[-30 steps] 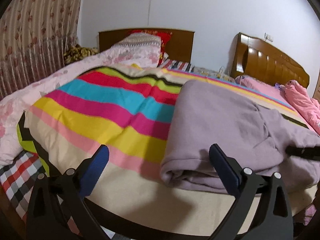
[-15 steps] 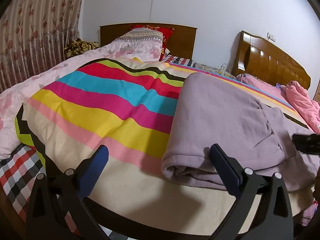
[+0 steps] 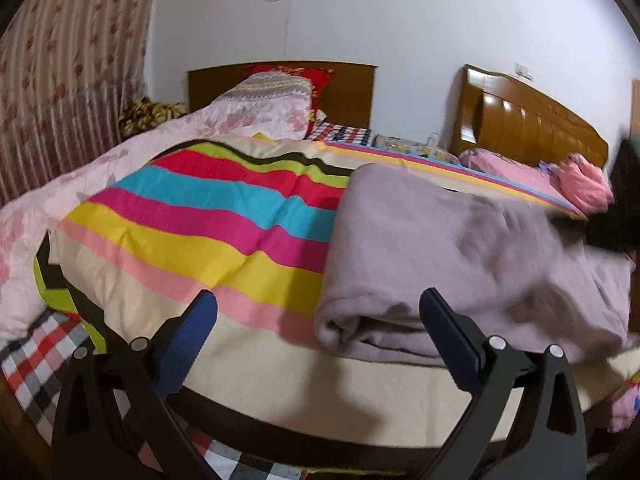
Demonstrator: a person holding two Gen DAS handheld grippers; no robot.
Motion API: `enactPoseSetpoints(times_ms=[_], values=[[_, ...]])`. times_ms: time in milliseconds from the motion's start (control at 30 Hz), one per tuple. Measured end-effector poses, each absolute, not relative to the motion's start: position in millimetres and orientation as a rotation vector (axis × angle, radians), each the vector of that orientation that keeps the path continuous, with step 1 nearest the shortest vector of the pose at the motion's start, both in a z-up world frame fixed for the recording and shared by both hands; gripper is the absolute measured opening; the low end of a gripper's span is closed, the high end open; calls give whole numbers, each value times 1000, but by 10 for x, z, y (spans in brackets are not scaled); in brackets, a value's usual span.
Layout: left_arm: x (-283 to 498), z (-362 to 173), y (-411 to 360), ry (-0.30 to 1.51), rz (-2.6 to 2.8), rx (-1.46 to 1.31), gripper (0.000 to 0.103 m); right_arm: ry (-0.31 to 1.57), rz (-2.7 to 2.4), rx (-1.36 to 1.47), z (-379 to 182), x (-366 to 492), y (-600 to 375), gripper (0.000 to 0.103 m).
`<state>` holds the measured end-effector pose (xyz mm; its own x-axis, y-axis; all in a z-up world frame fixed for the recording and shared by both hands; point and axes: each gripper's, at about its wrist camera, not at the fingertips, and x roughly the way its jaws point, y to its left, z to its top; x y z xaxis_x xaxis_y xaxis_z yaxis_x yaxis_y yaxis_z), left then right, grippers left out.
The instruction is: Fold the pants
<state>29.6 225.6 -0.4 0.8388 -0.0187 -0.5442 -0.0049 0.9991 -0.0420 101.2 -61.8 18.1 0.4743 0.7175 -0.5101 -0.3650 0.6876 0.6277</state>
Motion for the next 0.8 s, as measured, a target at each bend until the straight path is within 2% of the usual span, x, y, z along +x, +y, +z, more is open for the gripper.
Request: enactPoseSetpoints(times_ms=[200,367,467,633,800], values=[[429,-36,1973,634,45,58,101,683,778,293,1058,1220,88,13],[779,-99,2326,674,218,-1,102,579,813,238,1606,1208,347,12],[774,-78,2567,681,107,-82,102,551,809,237,1674,1129,209,12],[738,-107,2483,667,106,-11,102,579,693,307,1089,778,-446,12],[752,-227,2458,697,35,-54,102,866,529,470,-313,541,-1087,12]])
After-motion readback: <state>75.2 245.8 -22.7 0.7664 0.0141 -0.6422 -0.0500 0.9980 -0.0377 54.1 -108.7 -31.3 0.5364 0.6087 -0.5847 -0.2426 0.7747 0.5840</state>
